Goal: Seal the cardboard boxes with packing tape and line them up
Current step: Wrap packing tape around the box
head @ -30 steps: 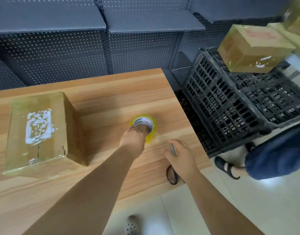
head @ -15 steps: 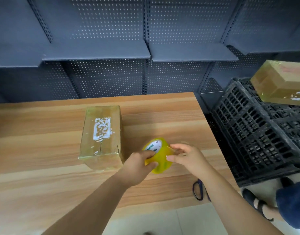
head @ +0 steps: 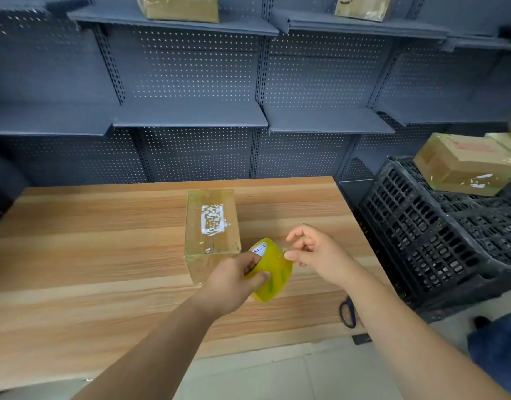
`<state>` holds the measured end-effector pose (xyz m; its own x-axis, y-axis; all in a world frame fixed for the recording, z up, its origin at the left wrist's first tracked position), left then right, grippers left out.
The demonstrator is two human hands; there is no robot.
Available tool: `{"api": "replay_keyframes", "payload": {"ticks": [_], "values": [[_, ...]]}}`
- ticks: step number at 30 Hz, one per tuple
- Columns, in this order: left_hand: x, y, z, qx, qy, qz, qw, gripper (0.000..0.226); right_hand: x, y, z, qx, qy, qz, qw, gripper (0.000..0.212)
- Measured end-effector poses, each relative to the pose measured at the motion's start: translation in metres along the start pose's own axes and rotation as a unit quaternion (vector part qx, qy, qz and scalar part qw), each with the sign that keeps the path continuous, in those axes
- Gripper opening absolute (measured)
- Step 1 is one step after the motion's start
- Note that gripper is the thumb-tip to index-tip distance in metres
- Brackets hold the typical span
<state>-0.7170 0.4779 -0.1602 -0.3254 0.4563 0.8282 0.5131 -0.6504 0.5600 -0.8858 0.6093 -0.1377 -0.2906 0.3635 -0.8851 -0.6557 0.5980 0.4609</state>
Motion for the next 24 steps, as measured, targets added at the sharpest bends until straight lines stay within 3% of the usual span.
{"api": "replay_keyframes", "payload": {"ticks": [6,10,13,19,24], "values": [[-0.004,0.028,0.031,0.013,0.008,-0.009,1.000,0.030,-0.025,-0.023,0.025,0.013,-0.009,0.047,0.999,0.025],[-0.008,0.042,0.047,0.023,0.015,0.000,1.000,0.030,-0.033,-0.044,0.042,0.041,0.073,0.111,0.990,0.029],[-0.011,0.051,0.057,0.035,0.006,-0.006,0.999,0.030,-0.041,-0.061,0.049,0.044,0.108,0.114,0.987,0.018],[-0.016,0.069,0.070,0.047,-0.007,-0.026,0.999,0.027,-0.052,-0.078,0.053,0.039,0.071,0.056,0.995,0.018],[-0.019,0.074,0.079,0.068,-0.013,-0.022,0.997,0.024,-0.056,-0.089,0.062,0.050,0.139,0.102,0.984,0.022]]}}
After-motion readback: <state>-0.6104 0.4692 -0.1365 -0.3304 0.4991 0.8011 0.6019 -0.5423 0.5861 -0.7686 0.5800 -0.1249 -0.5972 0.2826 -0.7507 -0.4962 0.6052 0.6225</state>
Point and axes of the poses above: each hand's wrist, its own z-axis away from the middle knuckle, its own y-axis out of the back of the hand, x = y × z, the point moved 1 cm from there along -z, towards the middle knuckle, and after that the axes turned 12 degrees about x, right-handed, at the moved point
